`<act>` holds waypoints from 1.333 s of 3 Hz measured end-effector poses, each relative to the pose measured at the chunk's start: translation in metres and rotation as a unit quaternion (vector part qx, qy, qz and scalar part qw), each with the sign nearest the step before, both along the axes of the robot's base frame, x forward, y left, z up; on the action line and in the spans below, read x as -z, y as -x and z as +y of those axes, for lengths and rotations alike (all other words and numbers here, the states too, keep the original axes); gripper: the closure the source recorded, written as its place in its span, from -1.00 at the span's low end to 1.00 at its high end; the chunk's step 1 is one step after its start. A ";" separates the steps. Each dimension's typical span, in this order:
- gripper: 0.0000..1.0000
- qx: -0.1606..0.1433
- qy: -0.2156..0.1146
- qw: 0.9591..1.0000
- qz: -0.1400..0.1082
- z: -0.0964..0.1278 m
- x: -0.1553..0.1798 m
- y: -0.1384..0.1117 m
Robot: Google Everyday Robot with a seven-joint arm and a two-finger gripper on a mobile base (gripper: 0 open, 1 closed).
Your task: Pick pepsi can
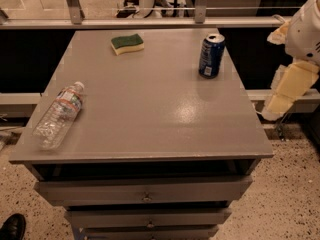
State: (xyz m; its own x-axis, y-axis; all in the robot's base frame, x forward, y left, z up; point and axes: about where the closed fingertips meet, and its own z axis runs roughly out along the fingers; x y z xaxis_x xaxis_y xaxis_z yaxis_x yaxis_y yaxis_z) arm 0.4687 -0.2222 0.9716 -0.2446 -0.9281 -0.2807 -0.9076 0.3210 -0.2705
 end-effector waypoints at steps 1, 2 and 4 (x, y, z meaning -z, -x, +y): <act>-1.00 0.025 -0.043 0.998 -0.028 -0.007 0.017 -0.059; -1.00 0.038 -0.103 0.993 -0.046 -0.005 0.029 -0.104; -1.00 0.029 -0.300 0.950 -0.078 0.034 0.060 -0.194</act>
Offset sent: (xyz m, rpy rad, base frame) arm 0.1587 -0.0065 -0.0425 0.3658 -0.1323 -0.1122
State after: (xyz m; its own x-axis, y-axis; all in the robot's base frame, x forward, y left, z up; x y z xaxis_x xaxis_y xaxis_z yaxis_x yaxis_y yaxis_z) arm 0.6629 -0.1880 0.9119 -0.2020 -0.5765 -0.7917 -0.8475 0.5081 -0.1538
